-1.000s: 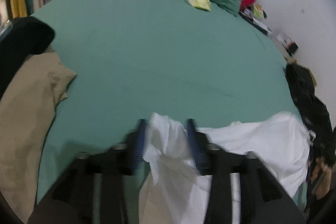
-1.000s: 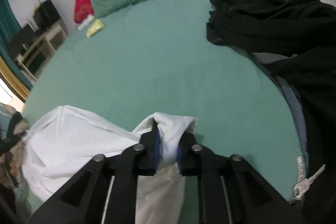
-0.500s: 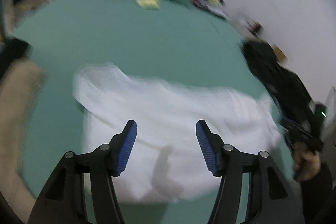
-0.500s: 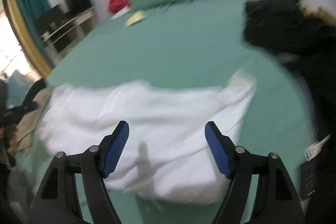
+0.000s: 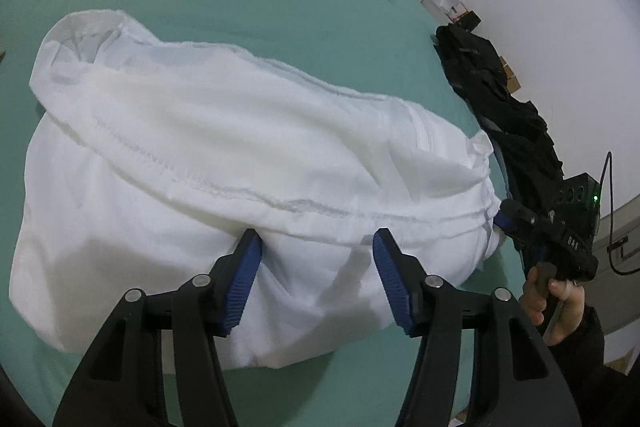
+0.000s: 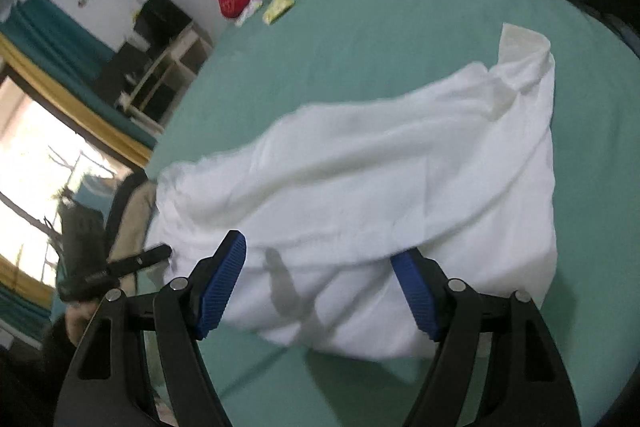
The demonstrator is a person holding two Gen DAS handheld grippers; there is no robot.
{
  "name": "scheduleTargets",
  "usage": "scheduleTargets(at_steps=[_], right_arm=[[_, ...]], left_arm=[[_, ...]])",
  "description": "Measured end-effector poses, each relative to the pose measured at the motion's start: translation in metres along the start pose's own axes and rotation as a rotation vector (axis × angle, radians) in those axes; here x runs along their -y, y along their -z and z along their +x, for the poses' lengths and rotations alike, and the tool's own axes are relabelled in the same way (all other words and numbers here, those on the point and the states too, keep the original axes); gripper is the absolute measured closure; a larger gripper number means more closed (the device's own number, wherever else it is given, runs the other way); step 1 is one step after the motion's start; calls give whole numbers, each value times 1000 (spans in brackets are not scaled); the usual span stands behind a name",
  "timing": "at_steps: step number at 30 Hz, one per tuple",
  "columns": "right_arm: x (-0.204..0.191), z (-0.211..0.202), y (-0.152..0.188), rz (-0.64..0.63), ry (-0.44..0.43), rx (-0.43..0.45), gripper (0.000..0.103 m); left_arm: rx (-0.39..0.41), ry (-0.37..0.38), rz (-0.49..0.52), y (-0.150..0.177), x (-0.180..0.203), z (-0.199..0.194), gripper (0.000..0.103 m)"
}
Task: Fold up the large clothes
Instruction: 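Grasp the folded jacket edge with both tools and lift it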
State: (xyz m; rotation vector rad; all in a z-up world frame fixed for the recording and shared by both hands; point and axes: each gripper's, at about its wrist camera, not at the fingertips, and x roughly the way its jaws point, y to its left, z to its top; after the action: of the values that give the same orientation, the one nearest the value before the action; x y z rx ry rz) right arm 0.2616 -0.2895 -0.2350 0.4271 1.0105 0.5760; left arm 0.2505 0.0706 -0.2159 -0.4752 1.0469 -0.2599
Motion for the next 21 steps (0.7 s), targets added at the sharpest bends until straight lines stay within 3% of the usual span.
scheduleTargets(at_steps=[1,2,3,4,9,17,21], right_arm=[[0,1,-3,5,-8,5,46],[0,1,-6,4,-7,6,56],[-2,3,-8,0,9,6,75],[-2,3,-11,-5,25,6,87],[-19,-7,-16,-93,100,44,100],[-48,-13,-27,-232,161,83,100],[-41,-2,-30,-218,180,28,100]], left_arm=[[3,-10,4,-2,1,2,65],[2,-20,3,-4,1,3,71],[0,-20,-3,-6,-1,4,76],[0,-18,-5,-7,-1,4,79],[33,-50,14,-9,9,-13,84],[20,-91,-38,-10,10,-26,85],[4,-108,-56,-13,9,-26,84]])
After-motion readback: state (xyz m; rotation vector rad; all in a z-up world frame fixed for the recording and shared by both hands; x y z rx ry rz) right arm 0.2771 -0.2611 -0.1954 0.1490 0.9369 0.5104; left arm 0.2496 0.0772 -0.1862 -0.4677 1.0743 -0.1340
